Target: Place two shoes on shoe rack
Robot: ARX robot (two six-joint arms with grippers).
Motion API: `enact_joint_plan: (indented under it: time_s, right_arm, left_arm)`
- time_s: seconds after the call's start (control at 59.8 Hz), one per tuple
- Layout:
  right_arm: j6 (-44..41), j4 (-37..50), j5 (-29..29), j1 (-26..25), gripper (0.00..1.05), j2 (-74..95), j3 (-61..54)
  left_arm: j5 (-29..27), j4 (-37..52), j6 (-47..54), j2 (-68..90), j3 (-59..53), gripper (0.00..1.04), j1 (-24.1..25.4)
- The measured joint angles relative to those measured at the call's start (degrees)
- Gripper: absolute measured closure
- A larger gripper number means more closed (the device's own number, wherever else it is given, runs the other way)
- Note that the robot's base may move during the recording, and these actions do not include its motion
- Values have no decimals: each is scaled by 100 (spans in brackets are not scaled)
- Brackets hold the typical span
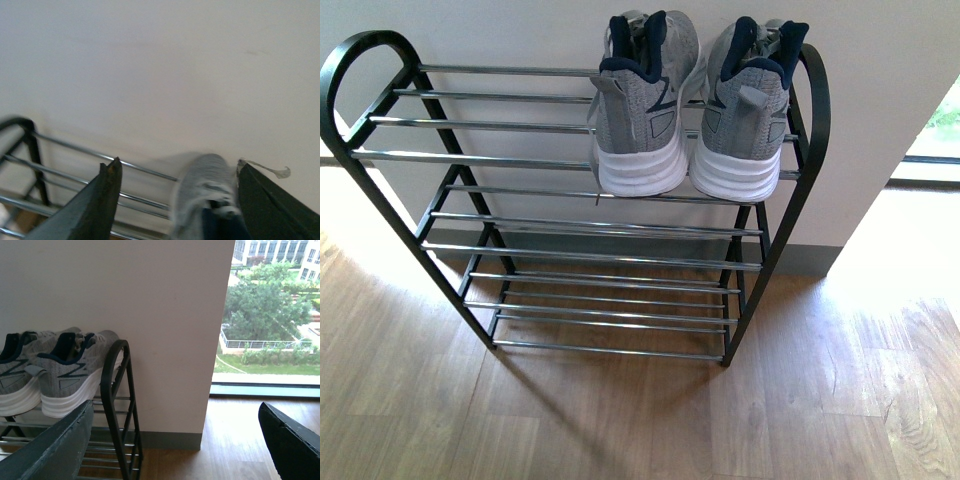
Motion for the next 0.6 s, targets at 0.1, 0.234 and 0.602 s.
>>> enact_joint_plan:
  time_s: [0.1, 0.234, 0.602]
  right_arm:
    - [0, 0, -7, 0, 9, 0, 0]
    - [0, 0, -4, 0, 9, 0, 0]
    - [0, 0, -4, 0, 9, 0, 0]
  left_arm:
    - [236, 1032, 1314, -791, -1346, 64, 437]
    - [717, 1298, 1749, -1609, -2542, 94, 868]
    - [1375, 1281, 1856, -3021, -3943, 104, 1545]
